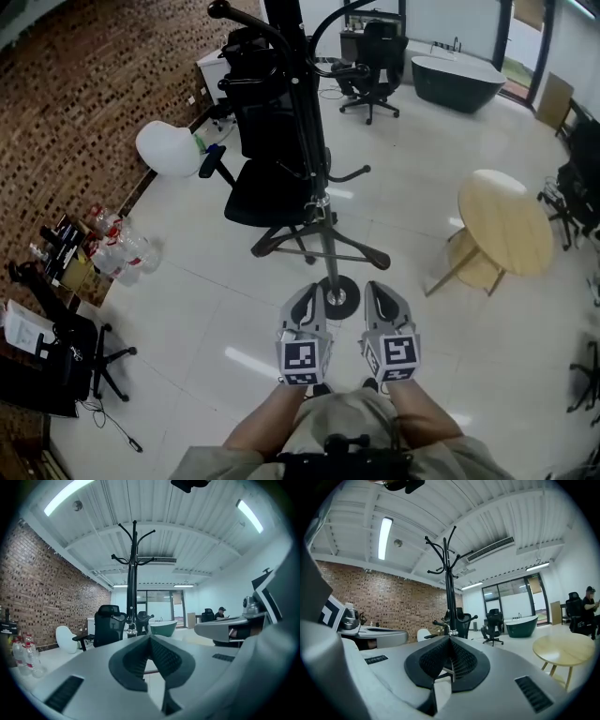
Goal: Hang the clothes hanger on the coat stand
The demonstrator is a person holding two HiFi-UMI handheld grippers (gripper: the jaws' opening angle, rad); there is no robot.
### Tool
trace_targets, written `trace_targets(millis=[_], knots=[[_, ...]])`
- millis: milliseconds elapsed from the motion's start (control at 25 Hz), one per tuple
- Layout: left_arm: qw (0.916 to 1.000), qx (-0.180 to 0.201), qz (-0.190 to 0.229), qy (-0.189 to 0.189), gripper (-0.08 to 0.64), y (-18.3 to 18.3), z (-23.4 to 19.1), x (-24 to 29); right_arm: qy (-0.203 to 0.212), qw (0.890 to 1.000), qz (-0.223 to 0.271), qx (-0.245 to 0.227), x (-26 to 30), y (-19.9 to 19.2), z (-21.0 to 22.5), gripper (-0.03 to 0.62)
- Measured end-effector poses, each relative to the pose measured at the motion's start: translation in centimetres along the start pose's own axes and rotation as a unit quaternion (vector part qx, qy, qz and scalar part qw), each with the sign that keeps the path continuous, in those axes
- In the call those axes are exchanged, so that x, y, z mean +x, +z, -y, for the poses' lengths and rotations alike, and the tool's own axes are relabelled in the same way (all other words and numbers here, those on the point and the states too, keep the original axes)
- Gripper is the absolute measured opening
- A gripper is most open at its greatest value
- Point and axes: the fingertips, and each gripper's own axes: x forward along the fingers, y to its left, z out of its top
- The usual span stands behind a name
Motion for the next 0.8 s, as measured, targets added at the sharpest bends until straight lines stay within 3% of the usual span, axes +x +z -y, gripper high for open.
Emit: trace_targets(millis=[200, 480, 800], knots=[[0.9998, -0.003, -0.01, 0.018, 0.0, -1.6, 1.5, -1.5, 0.005, 1.0, -0.008, -0.003, -2.7, -1.5, 0.6, 0.006], [0.9994, 0.01, -0.032, 0.007, 0.0, -5.6, 2.5, -2.1, 0.003, 0.999, -0.03, 0.026, -3.5, -5.3, 1.1, 0.006], [0.9993, 0.005, -0.038, -0.002, 0.0, -6.2, 3.0, -1.4, -0.003, 0.998, -0.045, 0.035, -3.3, -5.8, 1.8, 0.006]])
